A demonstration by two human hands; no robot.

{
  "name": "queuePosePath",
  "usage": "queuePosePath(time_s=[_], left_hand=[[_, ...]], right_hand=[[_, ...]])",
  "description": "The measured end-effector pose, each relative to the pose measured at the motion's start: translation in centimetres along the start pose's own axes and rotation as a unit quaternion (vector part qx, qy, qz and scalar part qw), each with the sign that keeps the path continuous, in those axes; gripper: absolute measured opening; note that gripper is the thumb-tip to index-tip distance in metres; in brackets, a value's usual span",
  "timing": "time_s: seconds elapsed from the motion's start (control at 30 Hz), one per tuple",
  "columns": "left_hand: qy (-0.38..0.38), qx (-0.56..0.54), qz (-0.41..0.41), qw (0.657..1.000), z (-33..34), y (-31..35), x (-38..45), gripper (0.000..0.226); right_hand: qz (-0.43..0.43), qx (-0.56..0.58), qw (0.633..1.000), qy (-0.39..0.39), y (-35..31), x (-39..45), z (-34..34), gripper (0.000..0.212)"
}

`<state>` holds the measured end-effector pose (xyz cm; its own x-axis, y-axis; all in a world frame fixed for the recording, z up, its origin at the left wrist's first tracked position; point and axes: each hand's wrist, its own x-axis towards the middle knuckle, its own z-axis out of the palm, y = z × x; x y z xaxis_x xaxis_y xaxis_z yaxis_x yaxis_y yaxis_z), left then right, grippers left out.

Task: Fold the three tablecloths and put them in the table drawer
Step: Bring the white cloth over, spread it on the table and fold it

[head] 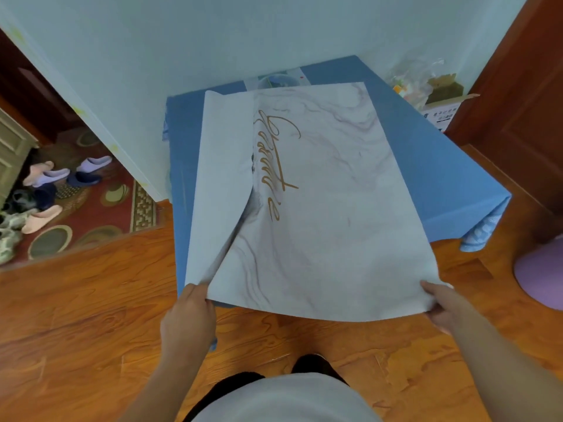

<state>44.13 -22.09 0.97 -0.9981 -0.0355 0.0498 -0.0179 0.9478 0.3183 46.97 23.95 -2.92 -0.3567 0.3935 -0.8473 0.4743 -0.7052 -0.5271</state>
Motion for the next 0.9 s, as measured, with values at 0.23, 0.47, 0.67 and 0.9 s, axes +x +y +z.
queuePosePath(time_s=[0.23,0.47,0.67,0.9], left_hand=[[-0.016,-0.091,0.006,0.996,-1.1,-4.3,-2.2,0.016],[-0.005,-0.132,-0.013,0.991,-3.5,-13.3,-5.9,0.022],[0.003,-0.145,0.002,0.989,-7.6,-16.6,-10.6,0.033],[0.019,-0.157,0.154,0.975,-11.6,-10.8,-13.4,0.031]], right_hand=[[-0.113,-0.010,0.994,0.003,9.7,-8.8,-0.1,0.030],[-0.242,0.095,0.962,0.080,21.8,-20.1,-2.7,0.038],[-0.301,0.160,0.930,0.139,26.5,-32.1,-6.2,0.018],[-0.401,0.222,0.867,0.197,24.6,-45.0,-15.2,0.048]])
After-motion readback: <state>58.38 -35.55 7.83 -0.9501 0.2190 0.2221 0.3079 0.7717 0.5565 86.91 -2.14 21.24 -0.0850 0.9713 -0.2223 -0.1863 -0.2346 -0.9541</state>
